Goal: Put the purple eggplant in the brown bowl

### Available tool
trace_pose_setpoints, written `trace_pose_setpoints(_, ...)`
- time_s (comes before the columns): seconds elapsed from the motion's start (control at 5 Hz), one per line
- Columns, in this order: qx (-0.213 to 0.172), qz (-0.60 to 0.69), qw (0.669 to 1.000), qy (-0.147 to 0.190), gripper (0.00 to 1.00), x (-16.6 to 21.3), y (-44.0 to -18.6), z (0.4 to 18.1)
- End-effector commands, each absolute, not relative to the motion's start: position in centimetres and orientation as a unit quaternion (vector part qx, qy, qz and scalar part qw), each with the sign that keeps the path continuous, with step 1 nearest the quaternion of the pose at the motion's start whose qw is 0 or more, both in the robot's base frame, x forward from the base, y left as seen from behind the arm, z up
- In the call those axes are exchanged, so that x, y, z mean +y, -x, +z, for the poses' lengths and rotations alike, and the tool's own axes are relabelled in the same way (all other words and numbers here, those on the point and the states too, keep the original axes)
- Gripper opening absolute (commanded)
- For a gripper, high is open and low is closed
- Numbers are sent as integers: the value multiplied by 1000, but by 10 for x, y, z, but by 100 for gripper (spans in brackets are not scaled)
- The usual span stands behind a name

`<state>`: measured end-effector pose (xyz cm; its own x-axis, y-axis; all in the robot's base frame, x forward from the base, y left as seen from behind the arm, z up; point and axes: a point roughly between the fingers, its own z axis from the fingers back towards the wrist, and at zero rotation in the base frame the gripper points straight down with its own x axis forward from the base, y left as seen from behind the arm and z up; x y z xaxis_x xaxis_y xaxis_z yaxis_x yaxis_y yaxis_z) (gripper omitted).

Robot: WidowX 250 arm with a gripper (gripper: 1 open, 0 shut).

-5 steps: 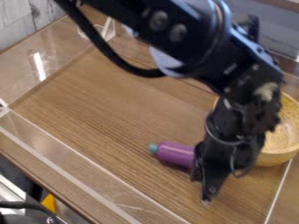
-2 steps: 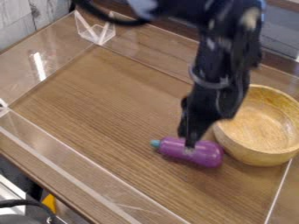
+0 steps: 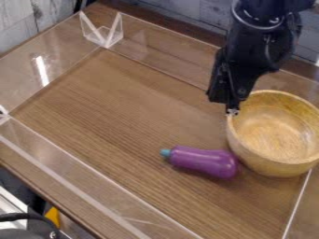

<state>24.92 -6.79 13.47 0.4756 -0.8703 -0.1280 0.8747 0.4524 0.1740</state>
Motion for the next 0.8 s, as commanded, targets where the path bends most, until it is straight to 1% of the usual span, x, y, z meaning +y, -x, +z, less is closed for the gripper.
trace_pose_setpoints(0.0,-17,-503,858,-103,100,-69,-252,140)
trace_pose_setpoints(0.4,-31,-460,883,-81,100,-64,-228,135)
trace_pose_setpoints(0.6,-35,-506,858,-76,100,-54,-227,125)
